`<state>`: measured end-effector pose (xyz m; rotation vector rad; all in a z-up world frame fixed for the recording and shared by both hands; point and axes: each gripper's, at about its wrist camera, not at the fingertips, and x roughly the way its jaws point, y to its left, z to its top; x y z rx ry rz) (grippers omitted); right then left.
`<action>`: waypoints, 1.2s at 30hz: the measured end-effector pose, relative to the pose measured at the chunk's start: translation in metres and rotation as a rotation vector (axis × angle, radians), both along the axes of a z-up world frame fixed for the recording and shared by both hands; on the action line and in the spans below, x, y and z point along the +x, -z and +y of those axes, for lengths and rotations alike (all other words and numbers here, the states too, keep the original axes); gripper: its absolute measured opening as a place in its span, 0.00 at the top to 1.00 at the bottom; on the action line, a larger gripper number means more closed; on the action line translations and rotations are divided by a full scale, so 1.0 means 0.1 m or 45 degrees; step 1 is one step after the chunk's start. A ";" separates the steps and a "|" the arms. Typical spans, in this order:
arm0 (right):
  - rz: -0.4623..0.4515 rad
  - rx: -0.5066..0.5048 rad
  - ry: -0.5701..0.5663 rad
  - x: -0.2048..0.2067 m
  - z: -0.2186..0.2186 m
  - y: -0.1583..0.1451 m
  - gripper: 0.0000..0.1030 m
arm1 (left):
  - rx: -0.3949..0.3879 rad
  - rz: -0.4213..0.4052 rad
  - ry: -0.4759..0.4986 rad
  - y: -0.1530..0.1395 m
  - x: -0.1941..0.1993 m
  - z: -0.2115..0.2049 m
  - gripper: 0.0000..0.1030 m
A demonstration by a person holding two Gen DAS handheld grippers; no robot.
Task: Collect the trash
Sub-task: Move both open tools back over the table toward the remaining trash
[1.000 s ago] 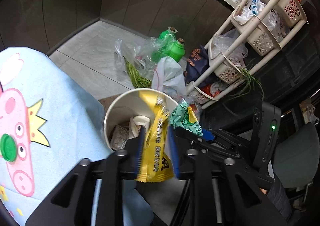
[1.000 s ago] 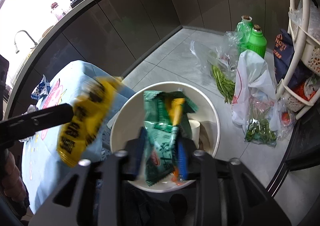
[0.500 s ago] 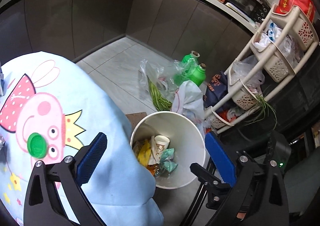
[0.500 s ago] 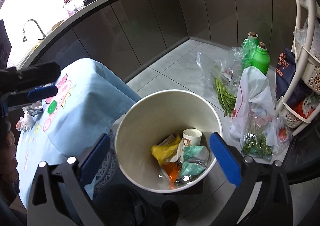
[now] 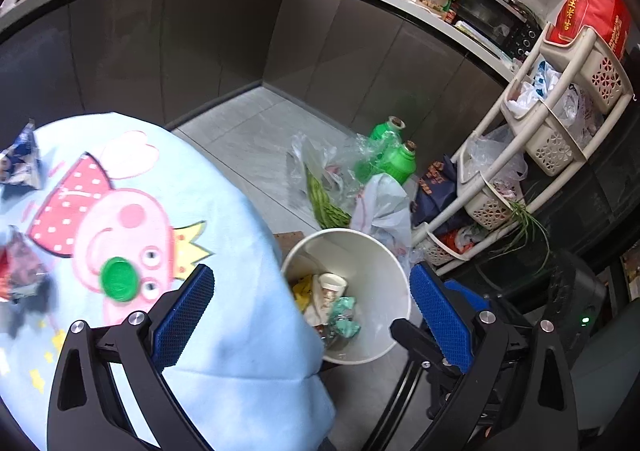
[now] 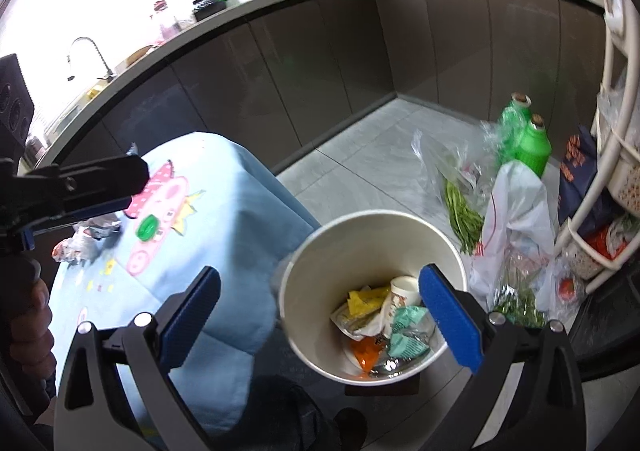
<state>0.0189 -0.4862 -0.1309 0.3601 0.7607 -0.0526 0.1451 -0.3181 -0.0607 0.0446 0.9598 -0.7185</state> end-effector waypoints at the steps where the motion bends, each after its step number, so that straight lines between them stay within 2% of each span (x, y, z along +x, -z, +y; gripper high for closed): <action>1: -0.008 -0.010 -0.011 0.00 0.04 -0.05 0.03 | 0.006 -0.009 -0.008 -0.04 -0.02 0.04 0.08; 8: -0.103 -0.056 -0.127 0.00 0.42 -0.42 0.03 | 0.030 -0.048 -0.141 -0.27 -0.16 0.63 0.08; 15: -0.142 -0.111 -0.207 0.06 0.87 -0.62 0.03 | 0.094 -0.063 -0.330 -0.33 -0.25 1.37 0.08; 22: -0.208 -0.046 -0.296 0.11 1.23 -0.74 0.03 | 0.120 -0.077 -0.491 -0.40 -0.32 2.00 0.08; 31: -0.141 0.004 -0.471 0.30 1.79 -0.77 0.03 | 0.119 -0.039 -0.602 -0.30 -0.35 2.51 0.08; 36: -0.115 -0.036 -0.557 0.43 2.13 -0.78 0.03 | 0.112 -0.019 -0.637 -0.22 -0.34 2.70 0.08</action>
